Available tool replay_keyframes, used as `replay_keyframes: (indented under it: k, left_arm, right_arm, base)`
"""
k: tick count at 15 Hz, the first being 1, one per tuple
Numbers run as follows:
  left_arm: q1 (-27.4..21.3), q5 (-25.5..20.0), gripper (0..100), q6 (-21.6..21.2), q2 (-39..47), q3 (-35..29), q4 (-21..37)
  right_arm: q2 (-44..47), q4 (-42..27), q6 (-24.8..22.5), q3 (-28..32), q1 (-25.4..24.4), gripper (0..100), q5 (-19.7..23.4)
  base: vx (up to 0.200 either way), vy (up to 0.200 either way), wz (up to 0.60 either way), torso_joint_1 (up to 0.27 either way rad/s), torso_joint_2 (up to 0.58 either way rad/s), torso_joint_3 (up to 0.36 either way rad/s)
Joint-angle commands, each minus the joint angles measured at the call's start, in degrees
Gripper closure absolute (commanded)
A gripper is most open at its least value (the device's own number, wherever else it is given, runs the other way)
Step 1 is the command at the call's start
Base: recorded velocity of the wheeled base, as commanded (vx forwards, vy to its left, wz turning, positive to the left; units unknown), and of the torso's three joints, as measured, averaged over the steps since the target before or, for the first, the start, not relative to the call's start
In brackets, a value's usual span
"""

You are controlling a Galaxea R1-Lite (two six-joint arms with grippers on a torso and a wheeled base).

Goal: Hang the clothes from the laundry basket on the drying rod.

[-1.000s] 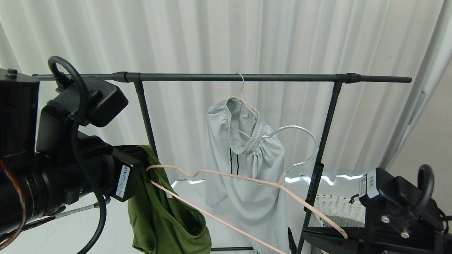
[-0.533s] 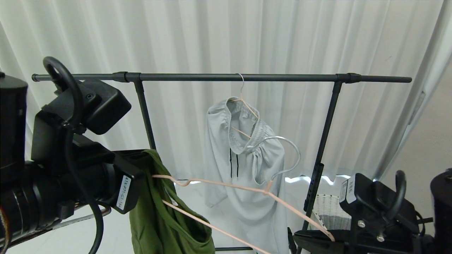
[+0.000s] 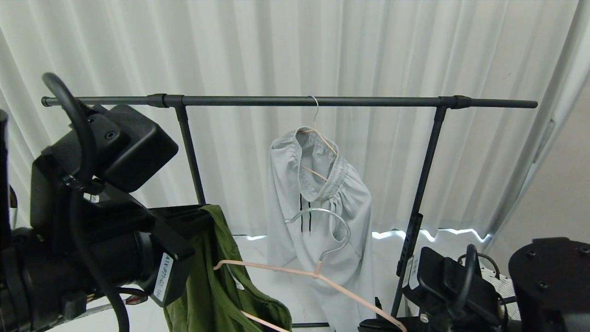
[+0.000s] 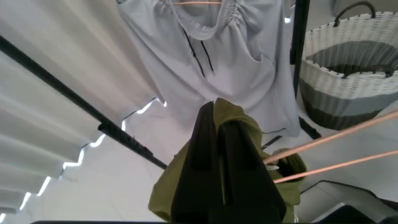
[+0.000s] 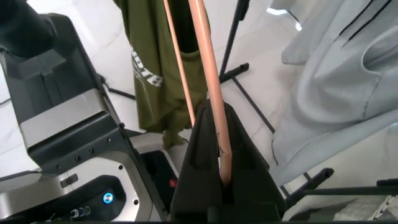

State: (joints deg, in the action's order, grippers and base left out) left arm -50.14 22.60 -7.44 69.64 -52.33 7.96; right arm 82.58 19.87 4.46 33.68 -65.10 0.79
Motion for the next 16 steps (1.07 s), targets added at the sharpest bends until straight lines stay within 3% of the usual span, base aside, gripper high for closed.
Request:
replay_keyframes:
  k: [1, 6, 11, 16]
  left_arm:
    - [0.0, 0.3, 100, -0.4, -1.3, 1.2, 0.1]
    - [7.9, 0.2, 100, -4.0, -2.8, 4.3, 0.3]
    - [6.5, 0.0, 100, -4.3, -2.4, 4.3, 0.2]
    - [1.3, 0.0, 100, -3.9, -2.8, 4.1, 0.1]
  right_arm:
    - [0.3, 0.1, 0.4, -0.4, 0.1, 100, 0.0]
    - [-5.5, 0.1, 2.7, -4.4, 0.1, 100, 0.2]
    - [-6.1, 2.3, 2.7, -4.1, -0.1, 100, 3.3]
    - [-2.3, 4.3, 2.7, -3.6, -0.2, 100, 3.3]
  base:
    - [0.0, 0.0, 0.0, 0.0, 0.0, 0.0]
    - [0.0, 0.0, 0.0, 0.0, 0.0, 0.0]
    - [0.0, 0.0, 0.0, 0.0, 0.0, 0.0]
    - [0.0, 0.0, 0.0, 0.0, 0.0, 0.0]
